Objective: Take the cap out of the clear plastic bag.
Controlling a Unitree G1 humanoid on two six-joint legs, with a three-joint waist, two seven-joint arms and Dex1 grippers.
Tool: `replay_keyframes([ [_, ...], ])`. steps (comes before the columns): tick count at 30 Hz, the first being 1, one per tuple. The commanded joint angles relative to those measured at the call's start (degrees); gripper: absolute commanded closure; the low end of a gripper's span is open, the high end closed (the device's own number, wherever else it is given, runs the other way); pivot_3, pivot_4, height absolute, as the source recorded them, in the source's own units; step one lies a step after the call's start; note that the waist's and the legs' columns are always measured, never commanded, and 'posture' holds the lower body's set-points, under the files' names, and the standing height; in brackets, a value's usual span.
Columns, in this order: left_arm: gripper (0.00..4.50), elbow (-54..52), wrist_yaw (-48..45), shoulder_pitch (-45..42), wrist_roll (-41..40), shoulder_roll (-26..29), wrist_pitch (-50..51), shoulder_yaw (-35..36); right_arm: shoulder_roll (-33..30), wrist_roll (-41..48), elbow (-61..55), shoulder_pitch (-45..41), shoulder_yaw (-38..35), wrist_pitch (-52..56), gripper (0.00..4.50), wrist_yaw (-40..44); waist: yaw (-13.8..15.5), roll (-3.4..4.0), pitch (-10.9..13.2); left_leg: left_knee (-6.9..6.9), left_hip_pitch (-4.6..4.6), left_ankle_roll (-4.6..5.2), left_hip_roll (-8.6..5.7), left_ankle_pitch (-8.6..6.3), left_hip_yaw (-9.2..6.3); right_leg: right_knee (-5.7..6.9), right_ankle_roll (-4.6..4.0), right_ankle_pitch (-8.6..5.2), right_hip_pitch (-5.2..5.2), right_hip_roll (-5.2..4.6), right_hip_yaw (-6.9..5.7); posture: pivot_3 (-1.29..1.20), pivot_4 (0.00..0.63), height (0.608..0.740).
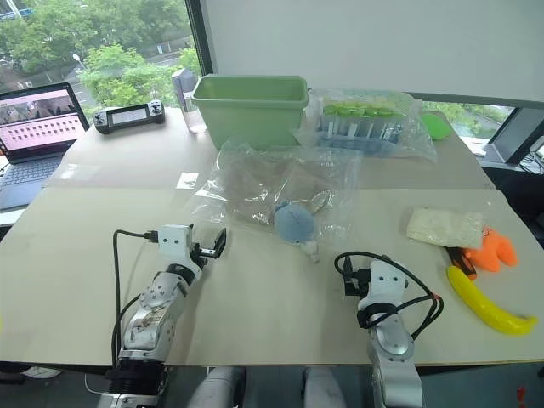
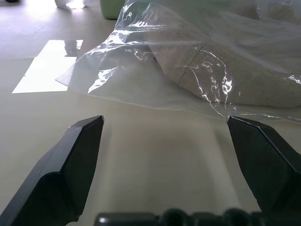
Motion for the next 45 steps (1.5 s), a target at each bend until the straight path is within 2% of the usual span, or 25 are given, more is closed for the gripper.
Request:
replay_keyframes([
  [1, 0.00, -1.7, -3.7, -1.9, -1.3, 2.5, 2.9, -0.6, -2.6, 4.5, -5.4, 0.5, -2.6, 2.4, 0.08, 3.5, 0.0, 0.00, 0.0, 0.00, 0.00, 0.00, 0.00, 0.00, 0.00, 0.00, 0.00, 0.00, 0.00, 0.00, 0.00, 0.00, 0.150, 0.740],
  [4, 0.00, -6.9, -10.8, -5.4, -7.5, 6.1, 6.0, 1.1, -9.3, 12.8, -14.0, 0.9, -5.6, 10.8, 0.08, 11.4, 0.1, 0.02, 0.1, 0.03, -0.06, 0.00, 0.00, 0.00, 0.01, 0.03, 0.00, 0.00, -0.05, 0.01, 0.02, 0.00, 0.150, 0.740],
  [5, 0.00, -7.6, -12.2, -6.3, -8.5, 7.5, 7.4, 1.2, -10.7, 14.7, -15.4, 0.3, -6.3, 12.9, 0.08, 12.1, 0.1, -0.01, 0.1, 0.04, -0.07, 0.00, 0.00, 0.00, 0.01, 0.02, 0.00, 0.00, -0.04, 0.01, 0.02, 0.00, 0.150, 0.740],
  [8, 0.00, -9.2, -22.5, -9.7, -21.1, 11.9, 22.5, 1.5, -13.8, 18.9, -17.5, -4.0, -10.4, 20.1, 0.08, 10.9, -0.1, -0.02, 0.1, 0.06, -0.01, 0.00, 0.02, 0.00, 0.01, 0.02, 0.00, 0.00, 0.03, 0.02, 0.02, 0.00, 0.150, 0.740],
  [9, 0.00, -9.5, -26.5, -10.7, -22.3, 14.1, 23.6, 0.6, -14.2, 20.0, -17.6, -5.4, -11.5, 21.8, 0.08, 10.2, -0.2, -0.02, 0.1, 0.05, 0.00, 0.00, 0.02, 0.00, 0.02, 0.02, 0.00, 0.00, 0.02, 0.02, 0.03, 0.00, 0.150, 0.740],
  [16, 0.00, -7.1, -40.1, -20.0, -24.3, 27.3, 29.4, -1.3, -20.3, 25.5, -20.0, -15.5, -12.0, 32.4, 0.08, 11.7, -0.4, 0.03, 0.3, -0.01, -0.02, 0.04, 0.16, 0.02, 0.03, 0.05, -0.09, -0.03, -0.08, 0.21, 0.06, 0.00, 0.150, 0.740],
  [20, 0.00, -7.7, -46.7, -20.8, -22.3, 33.9, 29.6, -4.8, -24.8, 26.0, -20.9, -21.3, -5.8, 40.3, 0.08, 13.1, -0.5, 0.06, 0.4, -0.06, -0.01, 0.04, 0.16, 0.02, 0.12, -0.01, -0.06, -0.03, -0.09, 0.21, 0.12, 0.00, 0.150, 0.740],
  [27, 0.00, -7.1, -48.7, -20.2, -19.1, 35.2, 27.2, -7.7, -22.5, 22.0, -16.3, -28.2, 3.6, 41.9, 0.08, 11.2, 0.0, 0.01, 0.5, -0.13, -0.09, 0.04, 0.18, 0.02, 0.13, -0.05, -0.03, -0.05, -0.15, 0.21, 0.11, 0.00, 0.150, 0.740],
  [30, 0.00, -6.6, -46.7, -20.4, -19.2, 32.8, 27.3, -7.0, -21.3, 21.0, -14.9, -31.0, 8.5, 43.2, 0.08, 11.8, -0.1, 0.01, 0.5, -0.07, -0.10, 0.04, 0.17, 0.02, 0.15, -0.06, 0.04, 0.00, -0.15, 0.20, 0.13, 0.00, 0.150, 0.740],
  [37, 0.00, -6.3, -46.3, -19.1, -17.5, 31.0, 24.4, -7.4, -19.8, 17.2, -6.6, -29.7, 14.3, 38.5, 0.08, 14.3, -0.1, 0.01, 0.5, -0.10, -0.07, 0.04, 0.23, 0.02, 0.14, -0.02, 0.21, 0.10, -0.15, 0.28, 0.12, 0.00, 0.150, 0.740],
  [40, 0.00, -4.9, -45.3, -18.6, -15.4, 30.5, 22.1, -7.5, -19.2, 13.9, 0.1, -29.5, 16.1, 33.0, 0.85, 15.6, -0.1, 0.01, 0.5, -0.07, -0.05, 0.04, 0.23, 0.02, 0.15, -0.02, 0.28, 0.15, -0.14, 0.27, 0.13, 0.00, 0.150, 0.740],
  [45, 0.00, -4.7, -45.3, -17.9, -14.8, 30.2, 20.9, -7.1, -18.0, 12.4, 2.8, -31.0, 15.2, 29.7, 2.51, 17.1, -0.3, 0.01, 0.5, -0.05, 0.00, 0.04, 0.24, 0.02, 0.16, 0.06, 0.26, 0.17, -0.13, 0.31, 0.15, 0.00, 0.150, 0.740],
])
